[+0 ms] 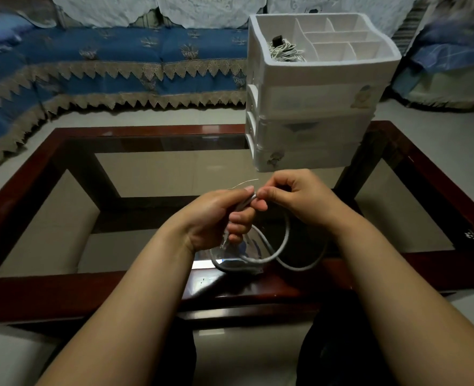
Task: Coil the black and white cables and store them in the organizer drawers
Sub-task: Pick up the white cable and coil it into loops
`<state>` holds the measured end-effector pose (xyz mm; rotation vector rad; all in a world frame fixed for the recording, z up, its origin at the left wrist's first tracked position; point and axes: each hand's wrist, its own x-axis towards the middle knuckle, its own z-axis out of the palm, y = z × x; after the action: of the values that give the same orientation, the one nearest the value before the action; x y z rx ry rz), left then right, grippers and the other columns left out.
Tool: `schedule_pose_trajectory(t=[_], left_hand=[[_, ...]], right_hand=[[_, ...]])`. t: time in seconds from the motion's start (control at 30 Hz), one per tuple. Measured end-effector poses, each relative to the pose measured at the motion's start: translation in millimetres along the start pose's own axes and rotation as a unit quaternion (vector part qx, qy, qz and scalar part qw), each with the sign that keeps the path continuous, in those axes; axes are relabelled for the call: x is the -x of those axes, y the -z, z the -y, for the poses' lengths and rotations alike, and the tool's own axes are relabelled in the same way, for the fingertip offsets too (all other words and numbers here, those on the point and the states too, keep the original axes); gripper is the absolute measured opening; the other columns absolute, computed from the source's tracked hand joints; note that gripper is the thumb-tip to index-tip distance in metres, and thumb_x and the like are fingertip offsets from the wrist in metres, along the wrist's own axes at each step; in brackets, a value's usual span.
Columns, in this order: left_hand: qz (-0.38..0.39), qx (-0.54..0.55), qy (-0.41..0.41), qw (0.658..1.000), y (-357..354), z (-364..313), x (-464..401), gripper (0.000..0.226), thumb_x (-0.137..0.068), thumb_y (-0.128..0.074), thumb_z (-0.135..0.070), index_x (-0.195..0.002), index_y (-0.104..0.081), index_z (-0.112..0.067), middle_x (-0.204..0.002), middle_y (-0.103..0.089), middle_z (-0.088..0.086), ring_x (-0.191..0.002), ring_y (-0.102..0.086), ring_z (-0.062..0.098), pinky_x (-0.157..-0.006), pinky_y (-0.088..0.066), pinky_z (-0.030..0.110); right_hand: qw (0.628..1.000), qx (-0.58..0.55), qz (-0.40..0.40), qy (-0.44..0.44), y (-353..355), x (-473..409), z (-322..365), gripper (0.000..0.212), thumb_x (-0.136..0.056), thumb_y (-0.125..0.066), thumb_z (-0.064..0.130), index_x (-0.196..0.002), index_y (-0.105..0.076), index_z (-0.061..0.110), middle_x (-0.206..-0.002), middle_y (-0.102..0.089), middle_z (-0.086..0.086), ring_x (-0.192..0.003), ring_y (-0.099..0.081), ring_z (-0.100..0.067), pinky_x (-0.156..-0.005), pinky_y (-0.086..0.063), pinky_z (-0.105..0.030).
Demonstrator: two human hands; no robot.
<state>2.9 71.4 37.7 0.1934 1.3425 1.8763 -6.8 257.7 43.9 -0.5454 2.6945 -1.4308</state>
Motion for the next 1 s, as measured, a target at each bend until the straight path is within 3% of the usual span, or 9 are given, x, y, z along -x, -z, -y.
schedule_pose_trajectory(t=[0.17,0.3,0.37,0.5,0.63,0.73,0.87,0.93,1.0], left_hand=[[-0.008,0.002,-0.030,1.000,3.7,-2.0,2.3,0.036,-0.100,-0.033,-0.025,-0.084,-0.062,-0.009,-0.045,-0.033,-0.007,-0.041,-0.037,0.007,-0.047,-0.043,0.022],[0.005,0.061,-0.054,0.997,-0.9,1.2,0.4,0.037,-0.097,-0.034,-0.026,-0.085,-0.065,-0.008,-0.039,-0.030,-0.009,-0.038,-0.036,0.007,-0.047,-0.044,0.023],[0.064,0.116,-0.053,0.990,0.6,2.3,-2.4,0.034,-0.096,-0.036,-0.028,-0.097,-0.061,-0.005,-0.037,-0.032,-0.009,-0.034,-0.034,0.005,-0.046,-0.043,0.021],[0.133,0.210,-0.075,0.966,9.4,1.2,-2.1,0.031,-0.099,-0.034,-0.031,-0.111,-0.051,-0.007,-0.050,-0.046,-0.005,-0.032,-0.033,0.003,-0.036,-0.031,0.013],[0.072,0.267,-0.175,0.945,17.5,-4.6,1.0,0.051,-0.102,-0.024,-0.040,-0.130,-0.047,-0.005,-0.086,-0.061,0.002,-0.033,-0.039,0.004,-0.034,-0.030,0.009],[-0.006,0.292,-0.223,0.930,15.1,-3.4,-1.9,0.056,-0.102,-0.021,-0.046,-0.130,-0.049,-0.008,-0.096,-0.063,0.005,-0.031,-0.035,0.004,-0.032,-0.028,0.010],[-0.074,0.287,-0.268,0.917,8.5,-4.1,-3.0,0.045,-0.103,-0.025,-0.039,-0.126,-0.052,-0.011,-0.101,-0.064,0.003,-0.034,-0.032,0.005,-0.034,-0.025,0.010],[-0.110,0.230,-0.286,0.924,3.9,-5.5,-1.7,0.042,-0.104,-0.026,-0.037,-0.128,-0.051,-0.013,-0.105,-0.065,0.001,-0.038,-0.032,0.005,-0.035,-0.028,0.012],[-0.149,0.133,-0.295,0.934,-3.4,-4.4,-0.7,0.039,-0.104,-0.027,-0.034,-0.131,-0.050,-0.017,-0.111,-0.063,-0.001,-0.044,-0.036,0.005,-0.040,-0.032,0.014]], right_hand=[[0.996,-0.006,-0.085,0.027,8.2,1.4,0.5,0.008,-0.083,-0.068,0.025,-0.081,-0.067,0.017,-0.079,-0.065,-0.006,-0.076,-0.060,-0.018,-0.069,-0.049,-0.029],[0.998,-0.015,-0.059,0.025,2.7,-0.3,-1.2,0.016,-0.091,-0.058,0.025,-0.090,-0.063,0.010,-0.083,-0.063,-0.009,-0.075,-0.057,-0.014,-0.069,-0.047,-0.026],[0.997,-0.067,-0.043,-0.005,-3.6,-2.2,-1.5,0.020,-0.095,-0.053,0.026,-0.099,-0.059,0.008,-0.089,-0.062,-0.011,-0.080,-0.060,-0.017,-0.070,-0.050,-0.027],[0.969,-0.213,-0.018,-0.122,-16.0,-2.6,0.4,0.024,-0.101,-0.039,0.028,-0.110,-0.049,0.008,-0.076,-0.051,-0.006,-0.057,-0.051,-0.015,-0.046,-0.047,-0.025],[0.915,-0.332,0.026,-0.226,-26.2,0.1,0.7,0.023,-0.103,-0.034,0.027,-0.114,-0.048,0.013,-0.071,-0.048,-0.005,-0.052,-0.046,-0.014,-0.050,-0.052,-0.031],[0.877,-0.404,-0.054,-0.253,-42.1,3.2,4.8,0.026,-0.100,-0.044,0.025,-0.124,-0.043,0.015,-0.074,-0.048,-0.003,-0.052,-0.043,-0.010,-0.048,-0.049,-0.025],[0.965,-0.096,-0.193,-0.147,-51.6,5.3,2.4,0.019,-0.098,-0.048,0.024,-0.116,-0.046,0.018,-0.092,-0.057,0.002,-0.075,-0.056,-0.007,-0.059,-0.046,-0.020],[0.979,0.042,-0.161,-0.121,-51.8,6.9,4.0,0.014,-0.098,-0.046,0.025,-0.112,-0.049,0.022,-0.093,-0.061,0.004,-0.084,-0.059,-0.010,-0.070,-0.050,-0.027],[0.985,0.081,-0.092,-0.124,-54.5,8.1,9.6,0.015,-0.096,-0.050,0.024,-0.111,-0.054,0.024,-0.098,-0.063,0.008,-0.087,-0.059,-0.009,-0.073,-0.049,-0.028]])
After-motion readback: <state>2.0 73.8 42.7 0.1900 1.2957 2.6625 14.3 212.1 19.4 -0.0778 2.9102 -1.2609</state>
